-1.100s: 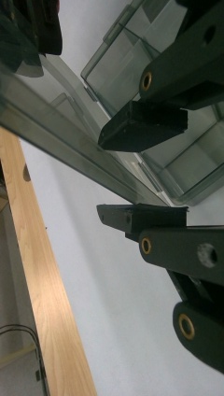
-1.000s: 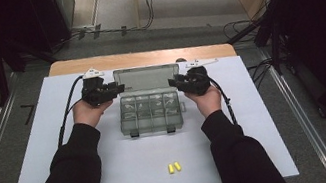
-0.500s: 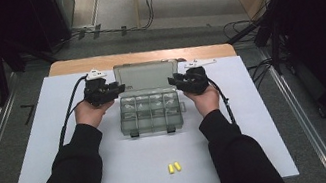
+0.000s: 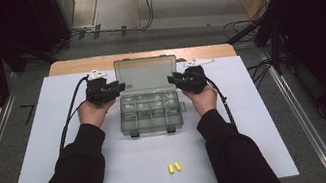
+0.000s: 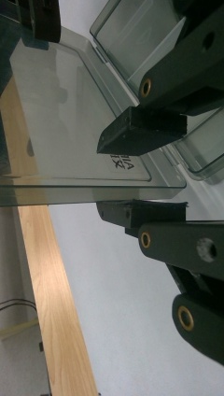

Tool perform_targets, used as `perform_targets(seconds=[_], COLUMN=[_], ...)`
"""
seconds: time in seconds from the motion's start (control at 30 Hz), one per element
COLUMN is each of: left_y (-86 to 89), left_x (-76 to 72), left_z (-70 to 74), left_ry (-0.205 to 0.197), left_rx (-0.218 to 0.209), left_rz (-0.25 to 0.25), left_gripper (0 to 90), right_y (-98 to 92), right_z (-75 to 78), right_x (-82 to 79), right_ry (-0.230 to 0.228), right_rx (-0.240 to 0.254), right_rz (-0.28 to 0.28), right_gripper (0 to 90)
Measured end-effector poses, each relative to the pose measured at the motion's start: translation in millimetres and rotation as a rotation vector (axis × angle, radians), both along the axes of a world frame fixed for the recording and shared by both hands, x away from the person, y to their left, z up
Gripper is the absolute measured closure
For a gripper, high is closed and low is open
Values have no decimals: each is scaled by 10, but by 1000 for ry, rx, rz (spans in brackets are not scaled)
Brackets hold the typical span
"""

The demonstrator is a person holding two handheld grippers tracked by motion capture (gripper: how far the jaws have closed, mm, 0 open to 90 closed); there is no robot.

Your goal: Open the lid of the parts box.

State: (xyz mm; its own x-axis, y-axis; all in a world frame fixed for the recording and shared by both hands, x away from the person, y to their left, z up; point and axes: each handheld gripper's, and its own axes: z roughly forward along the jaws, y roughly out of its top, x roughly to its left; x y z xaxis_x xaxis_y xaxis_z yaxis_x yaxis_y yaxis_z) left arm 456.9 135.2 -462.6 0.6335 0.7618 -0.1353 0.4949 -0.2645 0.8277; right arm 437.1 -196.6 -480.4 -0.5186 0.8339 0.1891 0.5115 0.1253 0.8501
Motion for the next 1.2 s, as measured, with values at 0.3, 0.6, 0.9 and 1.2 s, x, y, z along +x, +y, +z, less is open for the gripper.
perform_targets(seconds=[0.3,0.6,0.9,1.2], left_y=[-15,-65,-114,-170], left_x=[38,46,62,92], left_z=[-55,-114,-179,-277], left_ry=[3,-15,-12,-4], left_rx=[-23,-18,-30,-20], left_rz=[27,57,78,105], left_gripper=[654,635,577,517], right_y=[14,42,57,55], right_z=[-55,-99,-156,-225], right_x=[39,65,90,128], right_ry=[-13,-11,-3,41], right_rx=[4,17,39,74], right_rz=[-20,-41,-56,-74], right_gripper=[623,590,556,535])
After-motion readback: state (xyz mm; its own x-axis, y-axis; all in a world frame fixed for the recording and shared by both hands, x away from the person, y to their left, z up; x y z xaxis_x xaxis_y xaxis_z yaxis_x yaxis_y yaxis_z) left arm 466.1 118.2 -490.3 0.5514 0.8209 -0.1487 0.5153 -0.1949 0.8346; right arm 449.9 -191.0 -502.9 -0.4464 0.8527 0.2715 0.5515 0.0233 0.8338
